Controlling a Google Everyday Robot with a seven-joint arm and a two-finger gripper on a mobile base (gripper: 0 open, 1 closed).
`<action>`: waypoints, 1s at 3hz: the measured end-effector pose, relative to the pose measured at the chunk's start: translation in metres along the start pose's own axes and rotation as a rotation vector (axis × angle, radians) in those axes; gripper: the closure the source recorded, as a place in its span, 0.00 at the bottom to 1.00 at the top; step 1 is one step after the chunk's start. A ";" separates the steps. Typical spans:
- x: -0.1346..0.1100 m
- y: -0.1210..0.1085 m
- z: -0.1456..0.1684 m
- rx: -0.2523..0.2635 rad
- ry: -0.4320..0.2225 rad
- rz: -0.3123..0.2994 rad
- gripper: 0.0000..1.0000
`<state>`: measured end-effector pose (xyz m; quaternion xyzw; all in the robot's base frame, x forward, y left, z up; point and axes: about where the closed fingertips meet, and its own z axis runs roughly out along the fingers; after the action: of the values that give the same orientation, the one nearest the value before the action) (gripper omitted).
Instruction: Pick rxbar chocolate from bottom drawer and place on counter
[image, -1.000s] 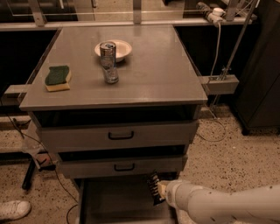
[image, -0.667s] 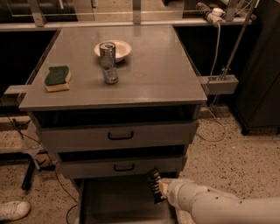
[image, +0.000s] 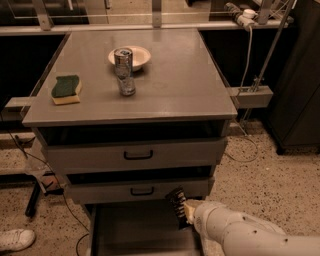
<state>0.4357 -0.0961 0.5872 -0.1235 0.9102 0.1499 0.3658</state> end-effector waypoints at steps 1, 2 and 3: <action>-0.009 0.001 -0.007 0.003 -0.021 -0.008 1.00; -0.028 0.003 -0.025 0.016 -0.058 -0.035 1.00; -0.046 0.006 -0.039 0.020 -0.097 -0.056 1.00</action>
Offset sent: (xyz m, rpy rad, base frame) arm 0.0001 -0.0130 0.0691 -0.0303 -0.1165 0.0029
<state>0.4417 -0.0993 0.6470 -0.1379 0.8892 0.1361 0.4145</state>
